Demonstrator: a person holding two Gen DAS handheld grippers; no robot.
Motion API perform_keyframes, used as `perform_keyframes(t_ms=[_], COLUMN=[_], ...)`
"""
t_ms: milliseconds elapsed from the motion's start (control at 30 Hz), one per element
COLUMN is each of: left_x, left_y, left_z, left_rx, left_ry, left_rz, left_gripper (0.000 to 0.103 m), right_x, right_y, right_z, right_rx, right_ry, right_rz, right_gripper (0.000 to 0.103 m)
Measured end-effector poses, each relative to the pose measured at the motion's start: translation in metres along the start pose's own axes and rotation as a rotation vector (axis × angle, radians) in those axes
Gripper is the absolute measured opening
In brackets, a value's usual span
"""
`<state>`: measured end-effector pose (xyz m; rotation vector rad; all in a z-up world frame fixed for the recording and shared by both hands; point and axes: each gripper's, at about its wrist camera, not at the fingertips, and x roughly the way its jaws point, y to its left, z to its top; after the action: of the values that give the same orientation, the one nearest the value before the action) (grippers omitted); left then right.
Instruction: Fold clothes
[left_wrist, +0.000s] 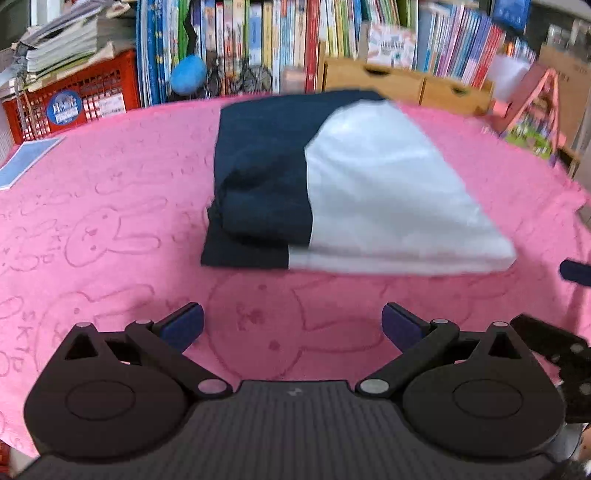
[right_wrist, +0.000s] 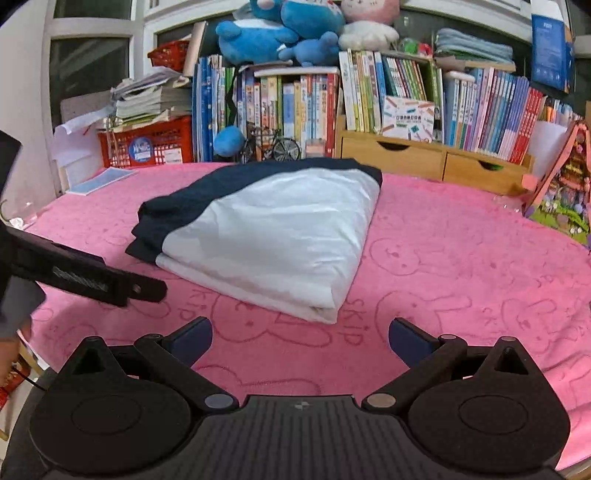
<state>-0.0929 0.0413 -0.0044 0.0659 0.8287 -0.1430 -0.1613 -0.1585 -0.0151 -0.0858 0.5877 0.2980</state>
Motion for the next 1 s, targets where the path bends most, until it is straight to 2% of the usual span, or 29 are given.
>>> perform_keyframes(t_ms=[500,1000], left_x=[0.003,0.005], left_y=[-0.003,-0.001], left_z=[-0.008,-0.004], left_rx=[0.060,0.059], left_ry=[-0.078,-0.089], left_rz=[-0.023,-0.038], left_gripper=[0.103,0.103], right_x=[0.031,0.044], right_y=[-0.004,-0.006], right_z=[-0.006,-0.007], right_rx=[0.011,0.011], right_ry=[0.041,0.034], right_rz=[-0.018,-0.009], right_gripper=[0.103,0.103])
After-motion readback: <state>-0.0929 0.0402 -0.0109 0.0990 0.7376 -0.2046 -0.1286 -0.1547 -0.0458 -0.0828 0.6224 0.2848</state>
